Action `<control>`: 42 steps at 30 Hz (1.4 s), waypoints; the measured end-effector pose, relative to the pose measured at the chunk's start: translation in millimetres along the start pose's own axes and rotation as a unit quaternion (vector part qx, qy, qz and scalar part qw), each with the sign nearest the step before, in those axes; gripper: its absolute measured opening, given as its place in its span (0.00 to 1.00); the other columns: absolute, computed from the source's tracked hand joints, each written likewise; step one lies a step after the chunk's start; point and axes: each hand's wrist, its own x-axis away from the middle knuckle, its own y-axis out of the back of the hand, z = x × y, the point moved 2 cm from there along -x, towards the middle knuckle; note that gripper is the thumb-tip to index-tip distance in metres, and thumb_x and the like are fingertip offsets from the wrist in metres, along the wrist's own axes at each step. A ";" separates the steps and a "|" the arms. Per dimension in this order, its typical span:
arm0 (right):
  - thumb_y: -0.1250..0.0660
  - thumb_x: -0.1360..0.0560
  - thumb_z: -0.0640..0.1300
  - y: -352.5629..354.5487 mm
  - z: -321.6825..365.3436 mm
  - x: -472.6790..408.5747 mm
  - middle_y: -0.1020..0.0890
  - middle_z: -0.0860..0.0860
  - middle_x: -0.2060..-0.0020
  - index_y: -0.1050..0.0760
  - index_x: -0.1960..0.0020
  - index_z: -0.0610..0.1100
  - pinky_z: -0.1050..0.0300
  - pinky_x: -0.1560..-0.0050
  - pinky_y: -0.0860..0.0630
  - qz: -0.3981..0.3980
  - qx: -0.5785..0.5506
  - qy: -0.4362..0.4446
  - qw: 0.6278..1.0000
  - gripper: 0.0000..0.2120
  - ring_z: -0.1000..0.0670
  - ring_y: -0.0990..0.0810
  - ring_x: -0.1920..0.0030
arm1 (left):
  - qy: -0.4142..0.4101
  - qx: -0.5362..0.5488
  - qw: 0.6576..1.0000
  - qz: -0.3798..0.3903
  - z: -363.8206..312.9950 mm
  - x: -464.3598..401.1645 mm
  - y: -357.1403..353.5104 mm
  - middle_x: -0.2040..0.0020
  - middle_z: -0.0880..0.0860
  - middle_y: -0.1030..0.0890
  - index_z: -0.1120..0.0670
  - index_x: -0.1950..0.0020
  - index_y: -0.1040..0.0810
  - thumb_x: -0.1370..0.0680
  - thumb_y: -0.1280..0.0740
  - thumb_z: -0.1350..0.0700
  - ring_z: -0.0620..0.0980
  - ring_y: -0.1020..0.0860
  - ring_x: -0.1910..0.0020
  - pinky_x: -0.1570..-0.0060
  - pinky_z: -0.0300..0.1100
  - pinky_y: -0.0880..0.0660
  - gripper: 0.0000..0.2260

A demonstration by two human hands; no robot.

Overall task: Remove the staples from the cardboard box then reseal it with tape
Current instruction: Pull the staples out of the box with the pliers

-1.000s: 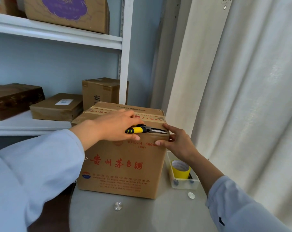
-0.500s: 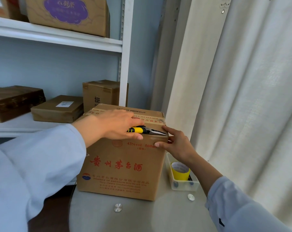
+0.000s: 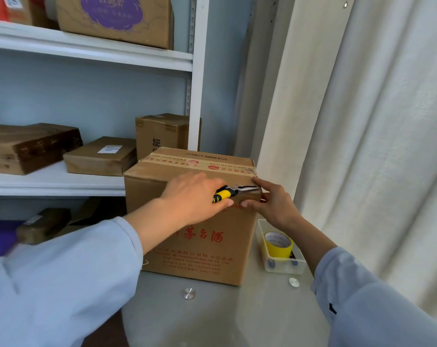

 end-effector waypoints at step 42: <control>0.26 0.29 0.50 -1.1 1.0 1.4 0.24 0.48 0.35 0.38 0.25 0.49 0.48 0.35 0.28 0.004 0.006 0.003 1.000 0.37 0.46 0.25 0.35 | 0.036 -0.003 0.998 0.054 -3.2 -1.0 10.6 0.33 0.53 0.30 0.40 0.27 0.38 0.25 0.45 0.32 0.55 0.29 0.36 0.44 0.48 0.28 0.28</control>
